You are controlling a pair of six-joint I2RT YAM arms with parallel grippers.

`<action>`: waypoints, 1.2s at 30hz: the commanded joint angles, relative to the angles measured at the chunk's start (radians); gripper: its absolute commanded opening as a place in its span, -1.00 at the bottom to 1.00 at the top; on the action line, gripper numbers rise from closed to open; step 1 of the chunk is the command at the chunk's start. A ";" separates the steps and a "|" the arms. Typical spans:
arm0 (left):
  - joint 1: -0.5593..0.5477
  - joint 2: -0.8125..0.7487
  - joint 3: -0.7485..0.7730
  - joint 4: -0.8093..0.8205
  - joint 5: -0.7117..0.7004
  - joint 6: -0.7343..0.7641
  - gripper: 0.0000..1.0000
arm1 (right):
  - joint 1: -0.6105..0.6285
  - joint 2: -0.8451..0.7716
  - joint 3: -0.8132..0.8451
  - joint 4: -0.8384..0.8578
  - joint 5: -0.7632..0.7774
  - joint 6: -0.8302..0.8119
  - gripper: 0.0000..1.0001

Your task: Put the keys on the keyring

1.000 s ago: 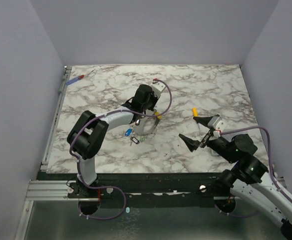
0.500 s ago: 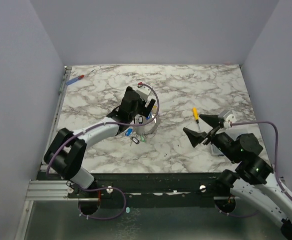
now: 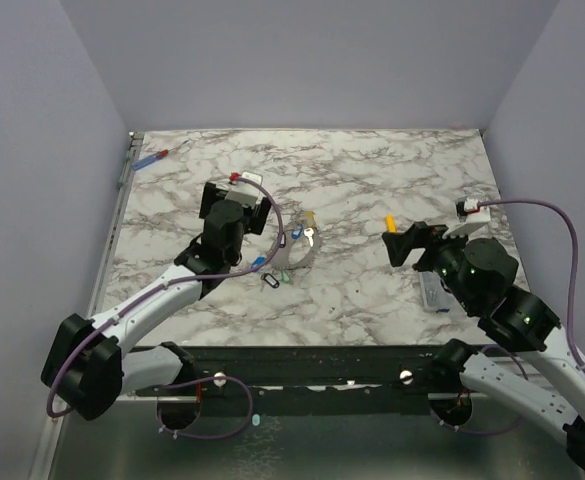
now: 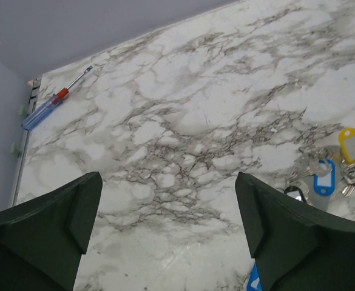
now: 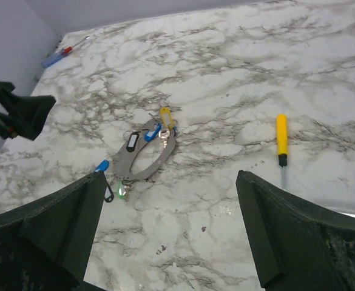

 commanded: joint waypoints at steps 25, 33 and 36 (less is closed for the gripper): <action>0.146 0.077 0.103 -0.175 -0.349 -0.204 0.98 | 0.002 0.243 -0.044 0.226 0.681 -0.395 1.00; 0.231 0.069 0.115 -0.179 -0.286 -0.218 0.98 | 0.002 0.277 -0.058 0.109 0.536 -0.175 1.00; 0.250 0.063 0.115 -0.179 -0.270 -0.225 0.98 | 0.002 0.260 -0.061 0.079 0.471 -0.081 1.00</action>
